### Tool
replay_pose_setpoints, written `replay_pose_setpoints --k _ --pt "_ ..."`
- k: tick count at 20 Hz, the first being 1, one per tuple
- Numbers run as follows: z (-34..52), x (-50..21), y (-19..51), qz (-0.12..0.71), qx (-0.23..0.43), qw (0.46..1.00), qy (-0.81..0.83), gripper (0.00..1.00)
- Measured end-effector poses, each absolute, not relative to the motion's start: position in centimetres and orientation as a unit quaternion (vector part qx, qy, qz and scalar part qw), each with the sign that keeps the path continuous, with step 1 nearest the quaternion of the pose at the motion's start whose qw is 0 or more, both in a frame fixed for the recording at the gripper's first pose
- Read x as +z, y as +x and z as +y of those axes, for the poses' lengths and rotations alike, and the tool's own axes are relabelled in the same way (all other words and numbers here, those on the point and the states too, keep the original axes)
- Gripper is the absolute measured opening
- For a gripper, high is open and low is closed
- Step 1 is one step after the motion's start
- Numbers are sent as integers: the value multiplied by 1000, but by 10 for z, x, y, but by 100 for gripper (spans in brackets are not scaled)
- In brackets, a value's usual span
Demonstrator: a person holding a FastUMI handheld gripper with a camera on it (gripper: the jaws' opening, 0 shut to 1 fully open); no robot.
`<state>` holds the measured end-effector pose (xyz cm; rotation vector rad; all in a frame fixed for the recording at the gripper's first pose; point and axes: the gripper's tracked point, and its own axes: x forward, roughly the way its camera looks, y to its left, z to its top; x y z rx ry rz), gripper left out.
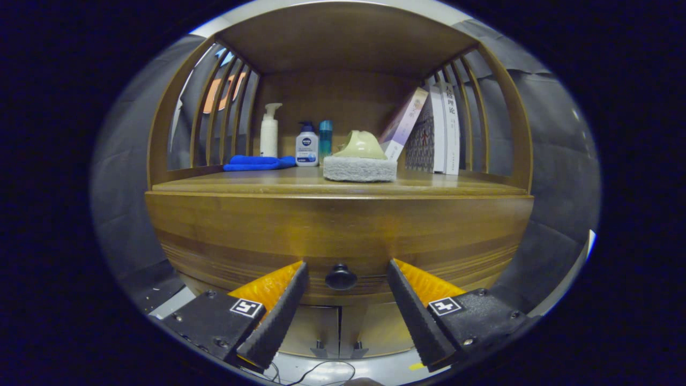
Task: Pull open the drawer, take out the items inside it, and place them on the countertop above the cabinet.
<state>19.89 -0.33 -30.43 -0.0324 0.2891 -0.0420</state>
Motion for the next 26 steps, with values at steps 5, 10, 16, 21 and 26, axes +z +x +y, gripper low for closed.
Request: replay_pose_setpoints --k 5,10,16,21,26 --pt "-17 -257 170 107 -24 994 -17 100" --pt "-13 -180 108 71 -14 997 -30 100" --pt "-23 -116 45 62 -1 998 2 100" --pt "-50 -68 13 26 -23 999 14 99" --pt "-52 -44 -10 5 -18 1000 6 99"
